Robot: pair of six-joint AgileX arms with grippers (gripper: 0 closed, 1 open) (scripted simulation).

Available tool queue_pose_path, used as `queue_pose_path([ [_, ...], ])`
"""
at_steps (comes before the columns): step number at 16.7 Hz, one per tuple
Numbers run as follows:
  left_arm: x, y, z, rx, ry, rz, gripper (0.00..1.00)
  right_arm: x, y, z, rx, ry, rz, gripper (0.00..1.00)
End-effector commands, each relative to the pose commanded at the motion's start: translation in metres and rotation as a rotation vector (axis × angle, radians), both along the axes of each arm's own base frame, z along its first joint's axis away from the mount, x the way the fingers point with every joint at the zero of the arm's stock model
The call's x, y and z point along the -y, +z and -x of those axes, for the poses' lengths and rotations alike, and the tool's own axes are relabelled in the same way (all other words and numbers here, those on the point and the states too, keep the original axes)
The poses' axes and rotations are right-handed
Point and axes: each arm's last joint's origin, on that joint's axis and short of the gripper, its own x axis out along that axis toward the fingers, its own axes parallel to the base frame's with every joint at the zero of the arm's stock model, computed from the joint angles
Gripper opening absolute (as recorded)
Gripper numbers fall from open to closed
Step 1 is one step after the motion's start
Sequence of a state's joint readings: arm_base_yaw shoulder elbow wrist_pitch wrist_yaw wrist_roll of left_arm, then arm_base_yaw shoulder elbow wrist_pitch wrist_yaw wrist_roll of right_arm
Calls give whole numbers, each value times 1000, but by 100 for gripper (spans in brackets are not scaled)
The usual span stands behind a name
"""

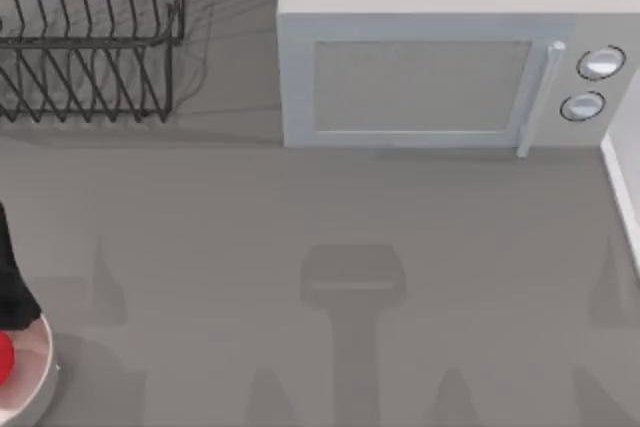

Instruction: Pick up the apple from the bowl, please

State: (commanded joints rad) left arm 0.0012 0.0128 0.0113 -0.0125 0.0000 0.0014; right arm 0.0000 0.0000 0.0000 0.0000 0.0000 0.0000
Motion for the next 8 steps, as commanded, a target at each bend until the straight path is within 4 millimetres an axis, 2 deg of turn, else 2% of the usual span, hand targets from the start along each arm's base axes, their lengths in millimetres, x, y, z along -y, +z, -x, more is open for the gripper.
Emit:
queue_pose_path([
  [4,-1,14,-4,-177,10,-13,100,0,0,0,0,0,0,100],
  [8,-5,30,-19,-535,20,-29,100,0,0,0,0,0,0,100],
])
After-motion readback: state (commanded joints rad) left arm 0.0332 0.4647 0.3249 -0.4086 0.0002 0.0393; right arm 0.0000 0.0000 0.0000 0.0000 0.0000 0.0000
